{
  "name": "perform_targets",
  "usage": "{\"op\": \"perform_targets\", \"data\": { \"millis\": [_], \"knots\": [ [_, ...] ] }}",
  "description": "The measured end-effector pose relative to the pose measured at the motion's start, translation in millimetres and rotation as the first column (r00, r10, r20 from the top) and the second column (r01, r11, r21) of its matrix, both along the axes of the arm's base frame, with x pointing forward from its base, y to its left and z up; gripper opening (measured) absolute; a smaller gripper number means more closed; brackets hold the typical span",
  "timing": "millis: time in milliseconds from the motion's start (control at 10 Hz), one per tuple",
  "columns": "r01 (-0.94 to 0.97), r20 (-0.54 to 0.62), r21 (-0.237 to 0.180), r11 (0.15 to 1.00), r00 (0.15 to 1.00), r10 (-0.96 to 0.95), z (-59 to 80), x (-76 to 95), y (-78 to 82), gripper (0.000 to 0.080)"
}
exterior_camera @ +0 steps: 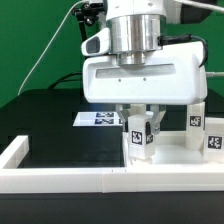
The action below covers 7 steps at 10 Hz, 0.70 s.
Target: Assemble square table
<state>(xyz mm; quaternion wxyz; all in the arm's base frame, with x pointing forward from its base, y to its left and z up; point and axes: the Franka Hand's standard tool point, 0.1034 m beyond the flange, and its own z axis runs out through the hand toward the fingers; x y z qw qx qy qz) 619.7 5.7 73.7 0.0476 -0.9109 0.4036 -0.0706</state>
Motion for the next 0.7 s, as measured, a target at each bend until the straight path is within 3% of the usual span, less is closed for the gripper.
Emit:
{"op": "perform_targets", "data": {
  "millis": [400,600,700],
  "knots": [
    [0.086,-0.003,0.009,0.996,0.996,-0.085,0.0,-0.3,-0.2,0.029],
    [-0.036,0.003,-0.01,0.999,0.999,0.036,0.8,0.2,2.2,0.0529],
    [-0.14,0.005,-0.028,0.99,0.99,0.14,0.7,0.2,3.1,0.0612]
  ]
}}
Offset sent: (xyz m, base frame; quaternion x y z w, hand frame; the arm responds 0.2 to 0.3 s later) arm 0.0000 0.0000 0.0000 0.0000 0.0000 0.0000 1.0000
